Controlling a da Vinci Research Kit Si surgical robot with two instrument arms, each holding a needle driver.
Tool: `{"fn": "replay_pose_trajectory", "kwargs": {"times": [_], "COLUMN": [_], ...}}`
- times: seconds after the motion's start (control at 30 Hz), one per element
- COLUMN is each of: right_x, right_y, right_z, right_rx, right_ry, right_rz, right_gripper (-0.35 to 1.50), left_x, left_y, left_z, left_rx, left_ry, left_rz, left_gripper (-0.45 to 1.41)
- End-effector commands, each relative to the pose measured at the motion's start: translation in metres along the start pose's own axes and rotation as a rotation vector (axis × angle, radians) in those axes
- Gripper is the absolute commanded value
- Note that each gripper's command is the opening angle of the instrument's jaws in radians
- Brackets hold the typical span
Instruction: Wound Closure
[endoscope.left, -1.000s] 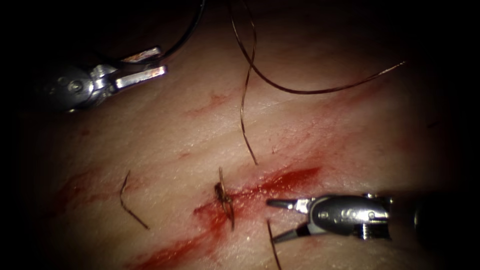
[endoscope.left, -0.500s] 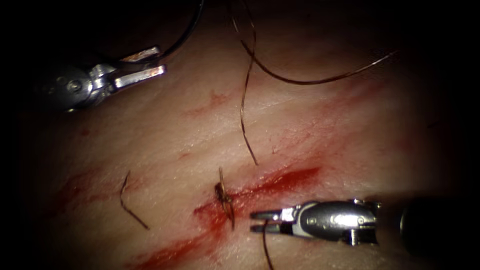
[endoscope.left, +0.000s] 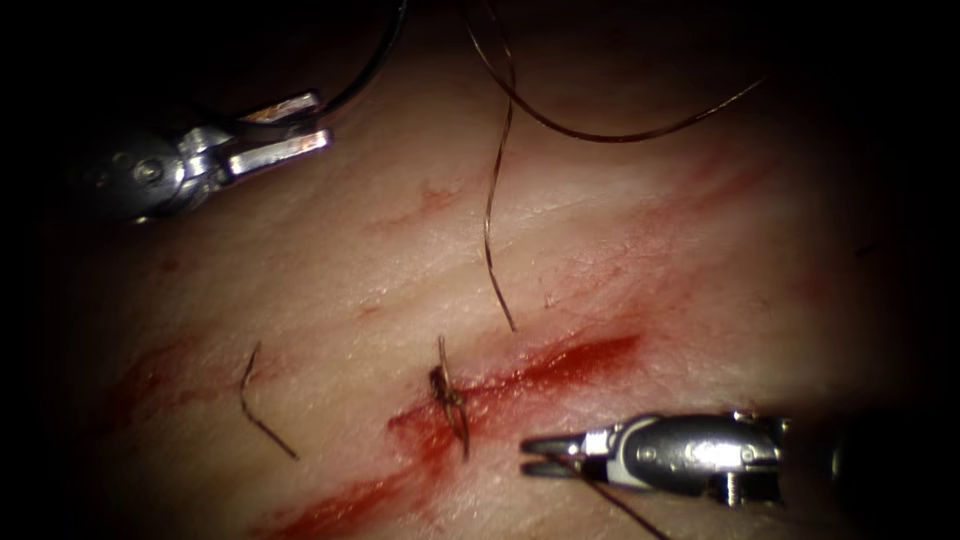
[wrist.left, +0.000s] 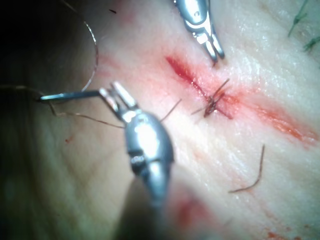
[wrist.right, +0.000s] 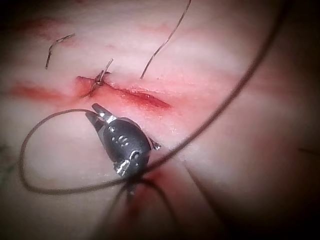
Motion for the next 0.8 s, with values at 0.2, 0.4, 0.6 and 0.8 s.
{"fn": "replay_pose_trajectory", "kwargs": {"times": [0.2,0.4,0.6,0.8], "right_x": [0.0011,0.0031,0.0051,0.0067], "right_y": [-0.0056,-0.0098,-0.0137,-0.0188], "right_z": [-0.0002,-0.0004,-0.0009,-0.0018], "right_rx": [0.057,0.104,0.148,0.222], "right_ry": [0.013,-0.003,-0.008,-0.024], "right_rz": [0.016,0.005,0.000,-0.002], "right_gripper": [-0.35,-0.35,-0.35,-0.35], "left_x": [-0.0006,-0.0006,-0.0006,-0.0006], "left_y": [0.0002,0.0003,0.0003,0.0003], "left_z": [0.0006,0.0006,0.0006,0.0005], "left_rx": [-0.001,0.000,-0.001,0.000], "left_ry": [0.001,0.001,0.001,0.001], "left_rz": [0.000,0.000,0.000,0.000], "left_gripper": [-0.45,-0.45,-0.45,-0.45]}}
